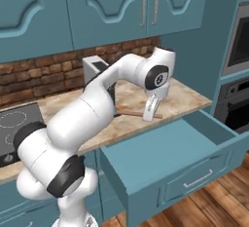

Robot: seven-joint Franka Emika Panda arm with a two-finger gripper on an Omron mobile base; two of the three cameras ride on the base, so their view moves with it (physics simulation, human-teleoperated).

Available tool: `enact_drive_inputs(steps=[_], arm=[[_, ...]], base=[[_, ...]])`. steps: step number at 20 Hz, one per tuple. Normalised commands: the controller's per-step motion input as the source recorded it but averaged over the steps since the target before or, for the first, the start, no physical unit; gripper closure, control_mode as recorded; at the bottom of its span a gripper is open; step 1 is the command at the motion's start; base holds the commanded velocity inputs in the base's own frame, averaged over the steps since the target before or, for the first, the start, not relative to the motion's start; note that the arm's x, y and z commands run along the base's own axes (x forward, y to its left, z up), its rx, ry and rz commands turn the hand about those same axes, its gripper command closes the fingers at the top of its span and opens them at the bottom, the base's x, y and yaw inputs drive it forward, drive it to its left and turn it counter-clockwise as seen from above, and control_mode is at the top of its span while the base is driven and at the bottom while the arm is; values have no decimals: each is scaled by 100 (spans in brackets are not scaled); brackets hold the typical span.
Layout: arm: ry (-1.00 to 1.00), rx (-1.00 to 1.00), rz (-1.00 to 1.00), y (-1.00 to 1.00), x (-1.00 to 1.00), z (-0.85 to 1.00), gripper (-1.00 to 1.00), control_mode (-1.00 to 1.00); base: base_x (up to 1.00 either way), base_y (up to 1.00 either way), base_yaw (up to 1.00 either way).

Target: Take a straw from the drawer in front and place it inside the glass cup on the dining counter.

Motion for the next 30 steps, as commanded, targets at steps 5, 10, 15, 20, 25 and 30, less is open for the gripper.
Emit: enact_drive_inputs(steps=[5,10,15,20,25,30], arm=[[0,0,0,0,0,0,100,100],[0,0,0,0,0,0,100,100],[0,0,0,0,0,0,100,100],[0,0,0,0,0,0,100,100],[0,0,0,0,0,0,100,100],[0,0,0,0,0,0,100,100]], base=[[-95,40,0],[-50,24,0],[-20,3,-18],[-36,0,-66],[-38,-6,-76],[-33,-21,-74]])
